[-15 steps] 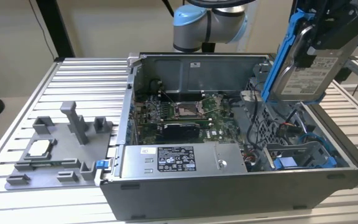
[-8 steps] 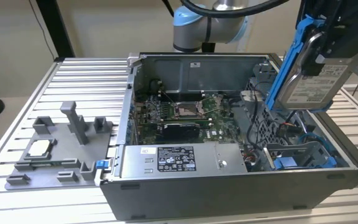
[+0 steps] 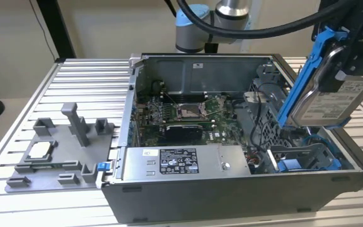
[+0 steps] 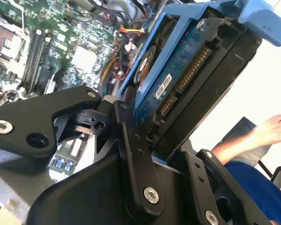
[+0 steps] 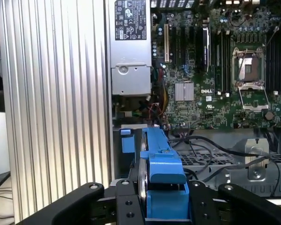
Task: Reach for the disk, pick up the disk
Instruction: 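Pick up the disk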
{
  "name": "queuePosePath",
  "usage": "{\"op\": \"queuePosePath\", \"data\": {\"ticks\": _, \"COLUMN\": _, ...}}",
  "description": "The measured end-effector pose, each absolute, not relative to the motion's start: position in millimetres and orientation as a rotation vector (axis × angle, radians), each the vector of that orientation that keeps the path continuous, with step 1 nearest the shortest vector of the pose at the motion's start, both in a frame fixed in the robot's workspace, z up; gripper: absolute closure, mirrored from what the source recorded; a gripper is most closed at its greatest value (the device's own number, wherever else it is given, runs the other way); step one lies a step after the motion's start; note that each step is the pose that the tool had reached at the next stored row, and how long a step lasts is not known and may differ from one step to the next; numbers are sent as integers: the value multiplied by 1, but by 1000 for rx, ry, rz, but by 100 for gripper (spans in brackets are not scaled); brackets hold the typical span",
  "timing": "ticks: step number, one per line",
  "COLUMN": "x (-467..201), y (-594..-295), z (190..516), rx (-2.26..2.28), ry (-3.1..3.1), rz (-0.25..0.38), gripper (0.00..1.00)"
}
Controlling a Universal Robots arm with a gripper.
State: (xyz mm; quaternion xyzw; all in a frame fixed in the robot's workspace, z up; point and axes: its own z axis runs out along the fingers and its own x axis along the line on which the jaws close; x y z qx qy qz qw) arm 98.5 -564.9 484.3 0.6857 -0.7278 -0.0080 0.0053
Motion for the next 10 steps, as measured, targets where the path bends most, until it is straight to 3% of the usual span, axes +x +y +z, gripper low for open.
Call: {"op": "queuePosePath", "data": {"ticks": 10, "x": 99, "y": -573, "z": 484, "rx": 2147, "ry": -2279, "rz": -25, "gripper": 100}}
